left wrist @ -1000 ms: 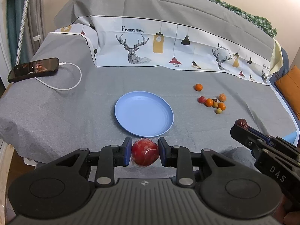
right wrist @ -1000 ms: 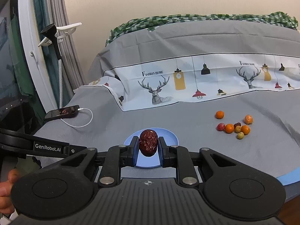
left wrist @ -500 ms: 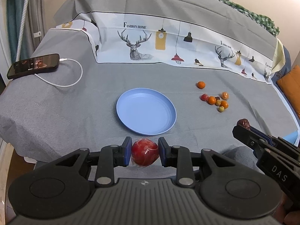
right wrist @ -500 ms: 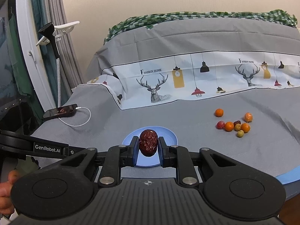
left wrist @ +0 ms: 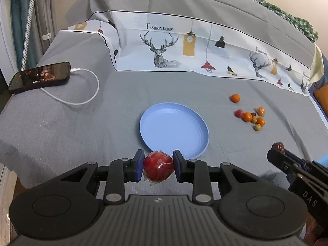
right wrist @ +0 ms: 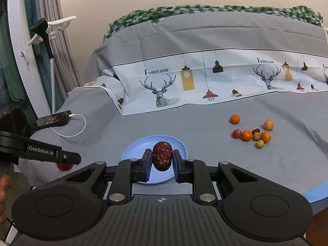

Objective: Organize fruits
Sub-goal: 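Carry the apple and jujube over the blue plate and open both tools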

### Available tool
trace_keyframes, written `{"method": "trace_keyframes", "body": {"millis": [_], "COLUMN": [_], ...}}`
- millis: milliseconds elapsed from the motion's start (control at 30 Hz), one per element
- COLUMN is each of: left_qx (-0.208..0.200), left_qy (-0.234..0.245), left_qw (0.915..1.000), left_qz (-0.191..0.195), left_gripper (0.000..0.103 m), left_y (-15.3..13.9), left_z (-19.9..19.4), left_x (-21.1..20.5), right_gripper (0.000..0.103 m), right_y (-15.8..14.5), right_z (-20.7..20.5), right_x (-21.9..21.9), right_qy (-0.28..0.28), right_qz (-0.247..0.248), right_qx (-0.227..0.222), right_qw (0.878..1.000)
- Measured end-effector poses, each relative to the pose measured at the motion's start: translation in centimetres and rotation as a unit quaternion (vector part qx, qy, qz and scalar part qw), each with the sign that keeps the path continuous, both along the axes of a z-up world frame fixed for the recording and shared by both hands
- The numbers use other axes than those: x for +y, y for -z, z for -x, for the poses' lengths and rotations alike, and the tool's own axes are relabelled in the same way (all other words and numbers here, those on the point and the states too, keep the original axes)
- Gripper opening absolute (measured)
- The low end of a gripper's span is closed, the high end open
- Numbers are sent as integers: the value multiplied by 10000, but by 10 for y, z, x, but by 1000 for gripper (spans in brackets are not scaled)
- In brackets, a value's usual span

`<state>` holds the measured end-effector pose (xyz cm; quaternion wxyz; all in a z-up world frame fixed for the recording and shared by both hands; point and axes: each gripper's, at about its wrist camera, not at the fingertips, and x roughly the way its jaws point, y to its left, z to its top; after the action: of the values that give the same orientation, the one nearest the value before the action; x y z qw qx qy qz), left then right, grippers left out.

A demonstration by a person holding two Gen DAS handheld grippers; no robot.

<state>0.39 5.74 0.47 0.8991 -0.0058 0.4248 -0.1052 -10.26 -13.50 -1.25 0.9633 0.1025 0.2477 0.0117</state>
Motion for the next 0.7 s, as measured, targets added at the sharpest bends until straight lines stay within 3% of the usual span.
{"method": "trace_keyframes", "body": {"millis": [367, 700], "left_qx": [286, 746], "left_qy": [24, 100], "left_qw": [9996, 9966], "left_qz": [-77, -341], "left_gripper": [33, 33], "left_y": [31, 86], "left_z": [-64, -126], "left_x": [-16, -34], "right_gripper": [22, 22], "right_y": [19, 63], "right_z": [-76, -141], "right_x": [13, 11], "right_qy": [-138, -182], "right_qz": [156, 324], "right_qx": [222, 674], "right_qw": [9995, 9970]}}
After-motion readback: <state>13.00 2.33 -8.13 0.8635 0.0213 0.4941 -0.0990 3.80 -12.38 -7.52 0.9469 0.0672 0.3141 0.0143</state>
